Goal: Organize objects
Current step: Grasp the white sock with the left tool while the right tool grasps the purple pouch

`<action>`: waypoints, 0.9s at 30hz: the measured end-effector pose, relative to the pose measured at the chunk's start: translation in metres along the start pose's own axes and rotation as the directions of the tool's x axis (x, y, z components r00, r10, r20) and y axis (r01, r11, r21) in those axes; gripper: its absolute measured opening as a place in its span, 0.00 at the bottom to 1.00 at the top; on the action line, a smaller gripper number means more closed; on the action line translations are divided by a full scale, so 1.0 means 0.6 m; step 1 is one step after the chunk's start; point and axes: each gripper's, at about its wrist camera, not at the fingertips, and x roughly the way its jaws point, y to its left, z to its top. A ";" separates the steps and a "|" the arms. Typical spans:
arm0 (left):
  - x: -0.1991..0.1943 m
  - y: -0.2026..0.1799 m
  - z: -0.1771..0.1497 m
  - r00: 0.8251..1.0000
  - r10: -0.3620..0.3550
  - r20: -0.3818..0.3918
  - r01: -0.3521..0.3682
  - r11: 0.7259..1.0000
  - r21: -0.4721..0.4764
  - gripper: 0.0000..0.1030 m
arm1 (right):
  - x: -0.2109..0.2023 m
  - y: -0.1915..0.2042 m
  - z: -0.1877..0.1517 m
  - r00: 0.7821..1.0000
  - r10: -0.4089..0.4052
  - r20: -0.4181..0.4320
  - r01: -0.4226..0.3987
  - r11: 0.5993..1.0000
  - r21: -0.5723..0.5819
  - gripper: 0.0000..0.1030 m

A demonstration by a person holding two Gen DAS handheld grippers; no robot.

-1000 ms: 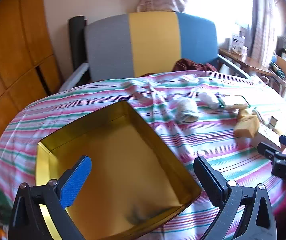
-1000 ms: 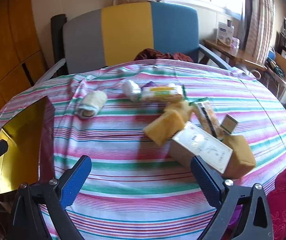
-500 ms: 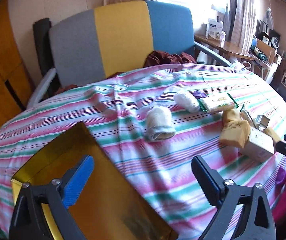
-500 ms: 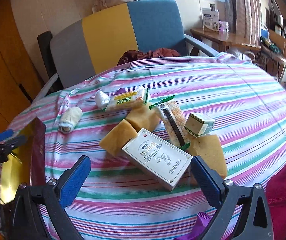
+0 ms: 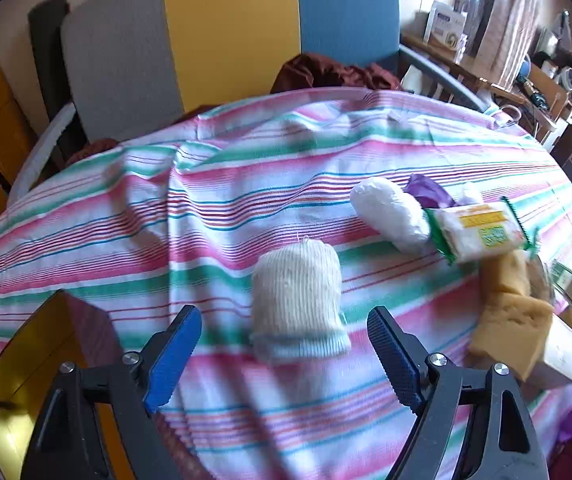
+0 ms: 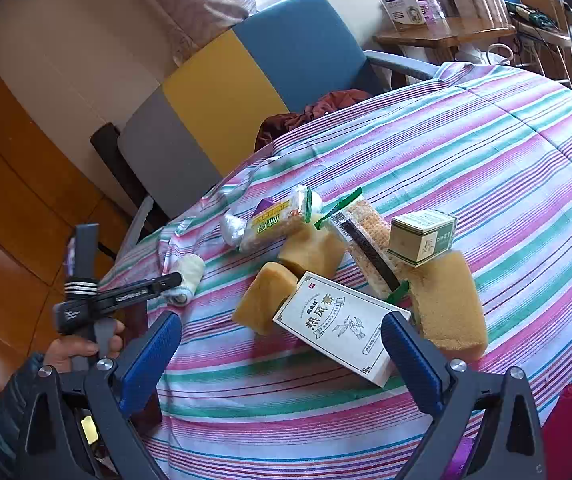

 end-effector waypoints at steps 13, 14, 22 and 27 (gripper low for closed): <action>0.002 -0.022 -0.016 0.996 -0.088 -0.019 0.087 0.996 -0.024 0.49 | -0.005 -0.039 0.008 1.000 0.029 -0.003 -0.028 0.990 0.141 0.99; -0.014 -0.024 -0.025 0.994 -0.107 -0.005 0.107 0.994 -0.022 0.49 | -0.002 -0.040 0.010 0.999 0.042 -0.026 -0.037 0.989 0.145 0.99; -0.114 -0.025 -0.083 0.974 -0.218 0.054 0.219 0.976 -0.006 0.50 | -0.011 -0.021 0.017 0.936 -0.192 -0.296 0.155 0.977 -0.143 0.93; -0.143 -0.016 -0.119 0.965 -0.253 0.071 0.256 0.966 -0.036 0.50 | 0.009 -0.031 -0.015 0.827 -0.331 -0.454 0.213 0.932 -0.292 0.85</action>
